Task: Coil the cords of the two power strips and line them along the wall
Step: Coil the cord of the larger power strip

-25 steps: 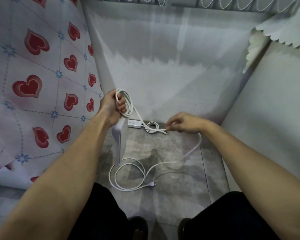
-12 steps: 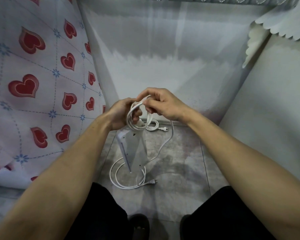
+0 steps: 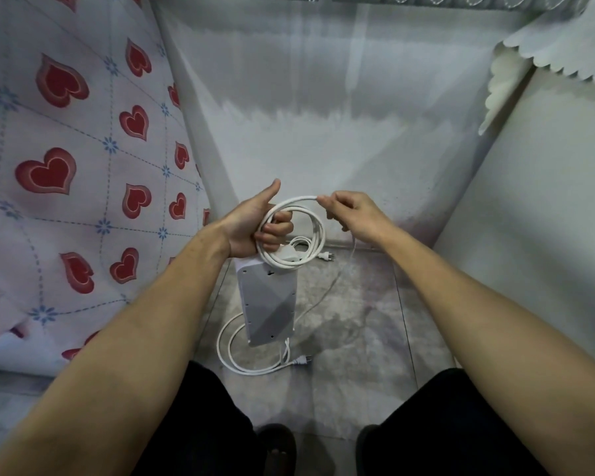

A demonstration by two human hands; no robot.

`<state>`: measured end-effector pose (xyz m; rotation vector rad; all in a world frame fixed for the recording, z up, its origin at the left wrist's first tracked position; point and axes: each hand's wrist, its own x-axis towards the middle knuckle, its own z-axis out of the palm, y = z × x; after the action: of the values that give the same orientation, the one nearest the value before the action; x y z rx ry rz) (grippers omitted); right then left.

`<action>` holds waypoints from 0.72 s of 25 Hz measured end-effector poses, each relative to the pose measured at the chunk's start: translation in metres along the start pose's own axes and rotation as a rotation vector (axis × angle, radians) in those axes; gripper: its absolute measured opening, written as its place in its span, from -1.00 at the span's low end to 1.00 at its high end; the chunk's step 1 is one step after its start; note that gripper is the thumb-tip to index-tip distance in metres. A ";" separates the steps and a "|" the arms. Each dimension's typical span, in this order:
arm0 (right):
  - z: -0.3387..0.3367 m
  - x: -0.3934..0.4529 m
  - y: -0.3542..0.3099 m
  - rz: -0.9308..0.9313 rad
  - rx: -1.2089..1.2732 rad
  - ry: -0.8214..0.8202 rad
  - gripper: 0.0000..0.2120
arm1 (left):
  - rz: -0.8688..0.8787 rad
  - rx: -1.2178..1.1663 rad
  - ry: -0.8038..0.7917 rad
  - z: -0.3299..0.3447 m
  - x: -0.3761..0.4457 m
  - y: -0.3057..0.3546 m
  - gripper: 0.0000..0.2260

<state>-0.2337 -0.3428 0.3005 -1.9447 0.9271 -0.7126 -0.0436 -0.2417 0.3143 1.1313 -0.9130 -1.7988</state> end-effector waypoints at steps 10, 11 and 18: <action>-0.018 -0.023 0.038 0.261 -0.024 -0.132 -0.53 | 0.249 -0.289 0.198 -0.016 -0.006 0.009 -0.52; -0.018 -0.024 0.041 0.271 -0.031 -0.137 -0.55 | 0.285 -0.338 0.242 -0.018 -0.005 0.010 -0.52; -0.017 -0.029 0.042 0.279 -0.063 -0.239 -0.79 | 0.369 -0.539 0.532 -0.027 -0.003 0.010 -0.50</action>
<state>-0.2767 -0.3425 0.2687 -1.8559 1.0523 -0.2867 -0.0153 -0.2478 0.3148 0.9387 -0.2664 -1.2367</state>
